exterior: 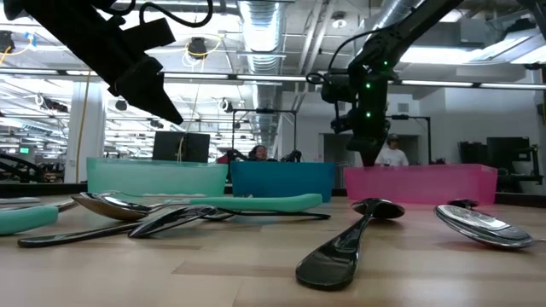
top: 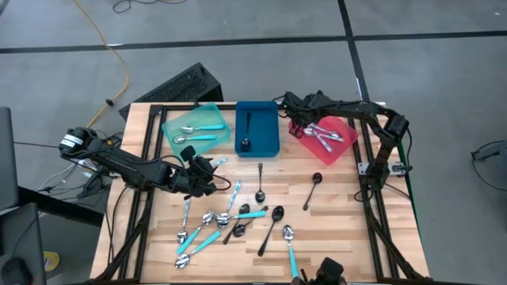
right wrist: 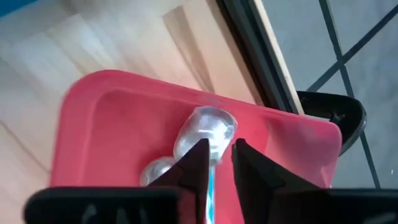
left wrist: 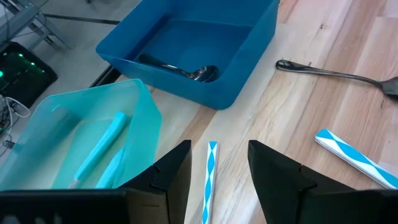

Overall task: Sort silverware by color (type)
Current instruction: Put the white patterned spoon into the pink bin, then put the blue spoon into the light blue bin

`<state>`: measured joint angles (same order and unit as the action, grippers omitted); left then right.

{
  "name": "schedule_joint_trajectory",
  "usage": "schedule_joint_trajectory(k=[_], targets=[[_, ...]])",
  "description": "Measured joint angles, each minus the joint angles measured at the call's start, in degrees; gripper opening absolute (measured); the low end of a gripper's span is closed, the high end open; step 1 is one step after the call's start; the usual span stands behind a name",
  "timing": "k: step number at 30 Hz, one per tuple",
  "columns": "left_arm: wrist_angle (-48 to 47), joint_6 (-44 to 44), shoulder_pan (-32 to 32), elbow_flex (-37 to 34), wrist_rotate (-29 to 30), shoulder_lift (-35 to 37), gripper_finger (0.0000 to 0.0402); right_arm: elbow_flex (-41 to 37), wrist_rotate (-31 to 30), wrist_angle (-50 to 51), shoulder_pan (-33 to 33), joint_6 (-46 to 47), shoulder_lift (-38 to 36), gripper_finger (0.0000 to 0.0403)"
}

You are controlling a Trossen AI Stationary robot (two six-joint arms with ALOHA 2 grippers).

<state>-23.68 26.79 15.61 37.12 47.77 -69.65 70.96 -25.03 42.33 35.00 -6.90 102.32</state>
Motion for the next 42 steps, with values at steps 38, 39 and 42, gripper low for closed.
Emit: schedule_joint_trajectory(k=[38,39,42], targets=[[9.1,-9.9,0.0,0.0,-10.6,0.0,0.0147,29.0,18.0,19.1,-31.2,11.1,0.0,0.0198],[9.5,-10.3,0.0,0.0,-11.4,0.0,0.0147,29.0,18.1,19.8,-33.3,12.0,0.0,0.0198],[10.7,-11.1,0.0,0.0,-12.8,0.0,0.0147,28.6,18.1,20.3,-39.3,14.3,0.1,0.0198]])
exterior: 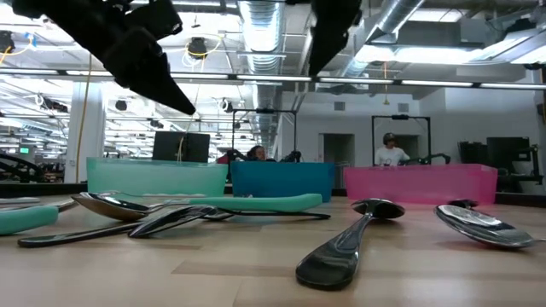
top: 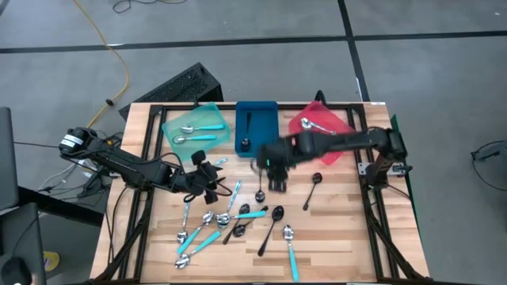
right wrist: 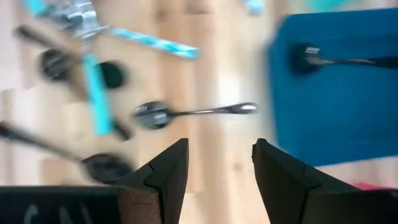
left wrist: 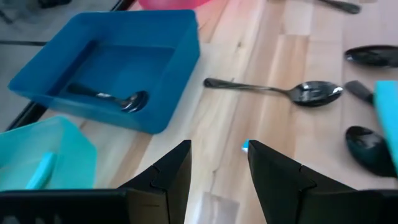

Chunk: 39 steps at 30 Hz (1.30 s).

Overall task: Sort silverware by color (type)
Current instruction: Put the blue spoon into the light blue bin

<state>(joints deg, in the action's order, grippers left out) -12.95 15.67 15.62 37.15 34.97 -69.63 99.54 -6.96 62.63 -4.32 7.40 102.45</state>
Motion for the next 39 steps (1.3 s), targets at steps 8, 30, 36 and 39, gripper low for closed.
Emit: schedule_joint_trajectory(k=[8,30,36,39], targets=[[0.7,0.4,0.0,0.0,-1.7,-0.1,0.0147,-3.5,-2.4,-5.5,-13.4,8.1,0.0,0.0198],[6.8,-0.4,-0.3,0.0,-3.5,-5.2,0.0147,-28.0,-6.6,-45.4,-18.2,3.7,0.1,0.0198],[7.3,-1.4,-0.3,0.0,-3.8,-6.5,0.0147,-30.9,-6.5,-49.6,-15.8,3.1,0.1,0.0198],[7.4,-1.7,-0.3,0.0,-3.8,-6.2,0.0147,-31.9,-6.4,-52.2,-15.3,3.1,0.1,0.0198]])
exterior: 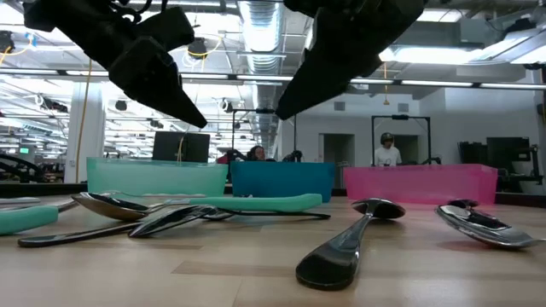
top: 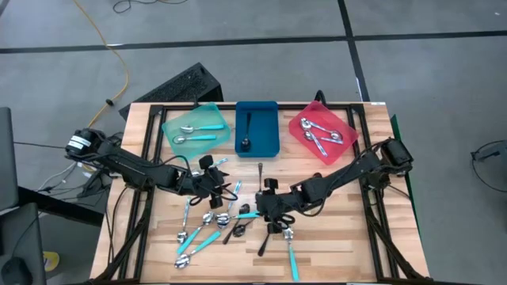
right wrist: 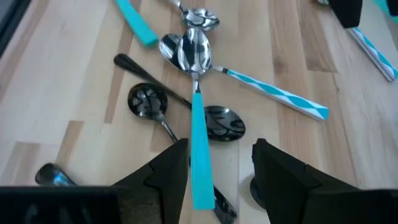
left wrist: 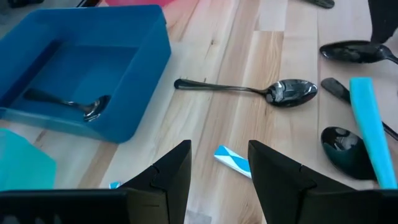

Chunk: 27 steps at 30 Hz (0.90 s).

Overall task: Sort silverware by color (type)
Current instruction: Put the blue spoon into the light blue bin

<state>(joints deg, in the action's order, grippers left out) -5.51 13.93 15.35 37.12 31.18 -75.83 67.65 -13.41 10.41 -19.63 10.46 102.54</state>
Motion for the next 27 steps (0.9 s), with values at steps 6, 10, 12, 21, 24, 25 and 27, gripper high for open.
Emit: schedule_joint_trajectory(k=[6,10,12,21,24,25,27], targets=[[0.1,-4.6,0.9,0.0,-5.9,2.6,0.0147,-2.0,0.0,-4.5,0.3,-0.5,0.0,0.0198],[0.4,-8.2,2.4,0.0,-17.7,4.3,0.0147,-2.4,0.0,-4.1,0.3,-0.5,0.0,0.0198],[0.2,-8.6,3.3,0.0,-22.7,4.7,0.0147,-2.4,0.0,-4.7,0.4,-0.5,0.0,0.0198],[-13.8,-1.8,10.1,0.0,-30.0,4.5,0.0147,-2.4,-0.1,-4.6,0.7,-0.4,0.0,0.0198],[-15.4,-1.2,12.9,0.0,-27.7,4.5,0.0147,-2.4,0.0,-4.6,0.8,-0.4,0.0,0.0198],[-15.4,-1.2,13.6,0.0,-27.2,4.5,0.0147,-2.4,0.0,-4.6,0.9,-0.4,0.0,0.0198],[-15.4,0.1,14.4,0.0,-26.8,4.5,0.0147,-2.4,-0.1,-4.6,1.0,-0.4,0.0,0.0198]])
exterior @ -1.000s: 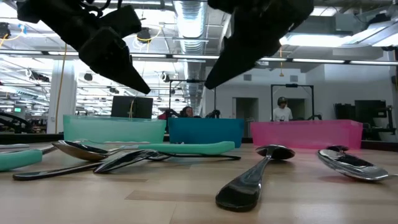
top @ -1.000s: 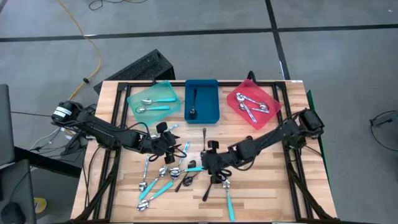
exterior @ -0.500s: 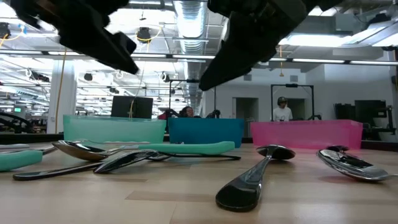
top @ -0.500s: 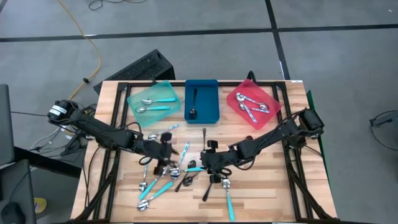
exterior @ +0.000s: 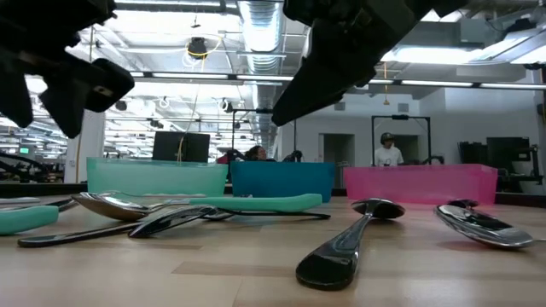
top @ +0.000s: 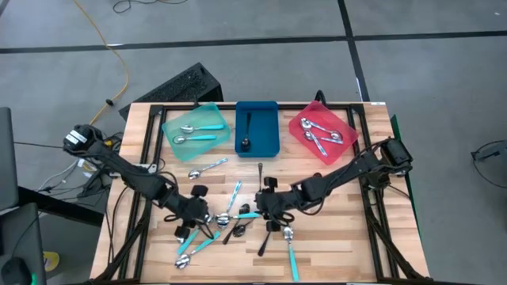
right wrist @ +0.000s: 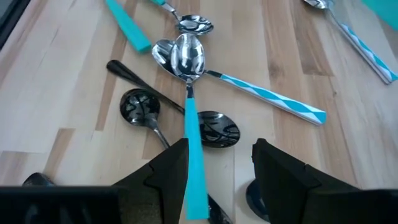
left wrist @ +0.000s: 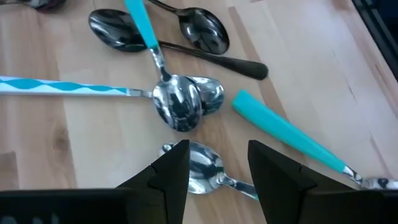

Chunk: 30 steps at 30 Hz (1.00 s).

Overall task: Sort silverware by color (type)
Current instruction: Put the blue spoon into the light blue bin

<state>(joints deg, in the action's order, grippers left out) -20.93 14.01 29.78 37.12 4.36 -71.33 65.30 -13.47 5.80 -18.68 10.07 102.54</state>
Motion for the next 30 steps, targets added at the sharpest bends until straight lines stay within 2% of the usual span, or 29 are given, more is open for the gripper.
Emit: schedule_joint_trajectory(k=[7,12,19,23,30], targets=[[-5.0,13.4,3.2,0.0,0.0,0.0,0.0147,0.0,0.0,0.2,0.0,1.0,0.0,0.0198],[-9.0,23.9,5.9,0.0,3.0,0.0,0.0147,0.0,0.0,0.2,0.2,1.0,0.0,0.0198],[-9.1,34.4,7.6,0.0,6.0,0.0,0.0147,0.0,-0.1,0.2,0.9,1.1,0.0,0.0198],[-9.1,38.2,7.6,0.0,5.7,0.0,0.0147,0.0,-0.1,0.2,0.8,1.5,0.0,0.0198],[-8.4,39.7,7.7,0.0,5.3,0.0,0.0147,0.0,-0.1,0.2,0.8,1.6,0.0,0.0198]])
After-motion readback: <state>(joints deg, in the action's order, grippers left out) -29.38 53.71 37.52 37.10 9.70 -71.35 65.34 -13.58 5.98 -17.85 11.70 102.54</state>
